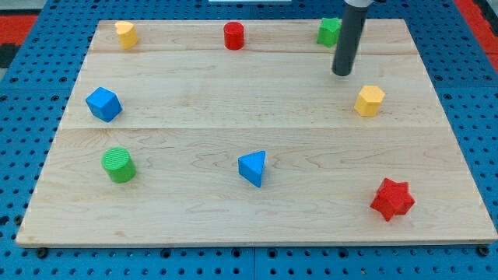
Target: Place the green star and red circle at the top right side of the green circle to form a diagonal line
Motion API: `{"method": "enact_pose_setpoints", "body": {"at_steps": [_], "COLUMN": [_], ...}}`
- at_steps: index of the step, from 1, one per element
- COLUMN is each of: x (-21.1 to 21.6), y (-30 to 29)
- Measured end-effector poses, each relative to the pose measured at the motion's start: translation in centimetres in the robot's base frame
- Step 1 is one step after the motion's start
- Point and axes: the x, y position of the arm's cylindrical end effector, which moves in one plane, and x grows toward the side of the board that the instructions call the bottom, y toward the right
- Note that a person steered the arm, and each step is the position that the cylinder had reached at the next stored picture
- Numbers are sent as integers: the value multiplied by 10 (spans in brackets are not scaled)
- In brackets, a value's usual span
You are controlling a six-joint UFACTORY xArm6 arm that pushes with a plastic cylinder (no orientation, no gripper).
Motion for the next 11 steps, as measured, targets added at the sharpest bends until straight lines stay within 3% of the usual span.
{"method": "enact_pose_setpoints", "body": {"at_steps": [1,2,3,4,6,7,8,10,11], "x": [-57,-109,-113,-113,-11,-15,-52,-103,-93], "y": [42,15,19,-78,-160,-217,-239,-219,-130]}}
